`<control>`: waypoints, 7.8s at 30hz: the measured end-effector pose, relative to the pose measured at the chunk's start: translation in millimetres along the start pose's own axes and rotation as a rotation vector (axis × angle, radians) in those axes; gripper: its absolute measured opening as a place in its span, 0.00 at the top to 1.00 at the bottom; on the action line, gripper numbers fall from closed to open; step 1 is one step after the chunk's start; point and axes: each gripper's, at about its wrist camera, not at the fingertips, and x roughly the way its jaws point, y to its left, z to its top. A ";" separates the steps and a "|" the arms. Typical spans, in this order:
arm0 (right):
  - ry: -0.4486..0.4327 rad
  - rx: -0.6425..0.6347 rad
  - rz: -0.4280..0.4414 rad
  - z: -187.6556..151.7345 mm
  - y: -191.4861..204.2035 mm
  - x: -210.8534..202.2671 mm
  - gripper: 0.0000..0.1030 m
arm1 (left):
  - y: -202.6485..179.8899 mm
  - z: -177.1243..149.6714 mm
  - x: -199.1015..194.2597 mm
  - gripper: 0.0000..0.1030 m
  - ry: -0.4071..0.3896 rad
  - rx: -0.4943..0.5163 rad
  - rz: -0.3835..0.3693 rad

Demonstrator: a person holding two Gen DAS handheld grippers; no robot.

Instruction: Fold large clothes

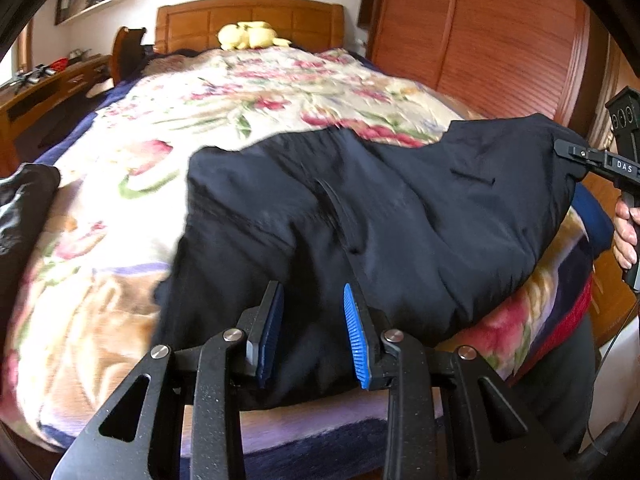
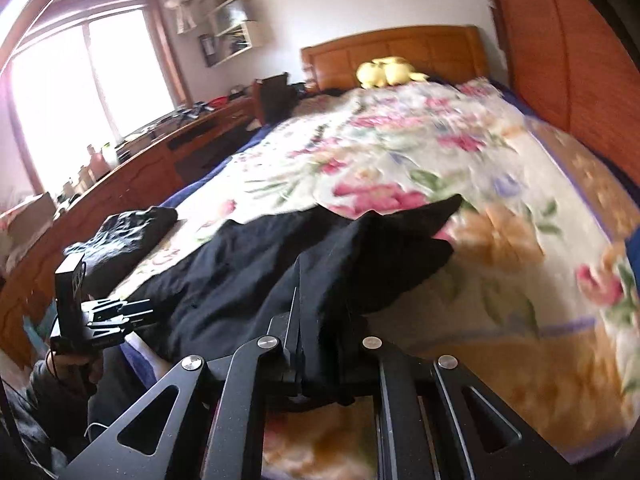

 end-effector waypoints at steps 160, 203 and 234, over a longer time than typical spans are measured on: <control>0.425 -0.010 0.099 91.6 -54.6 371.0 0.17 | 67.0 -48.9 -25.0 0.69 0.045 -0.172 0.000; 0.229 -0.518 0.309 173.2 421.0 530.5 0.77 | 411.1 -66.0 -234.9 0.97 -0.208 -0.379 0.683; 0.040 -0.508 0.313 148.5 298.2 343.4 0.24 | 253.4 28.9 -252.6 0.66 -0.289 -0.220 0.570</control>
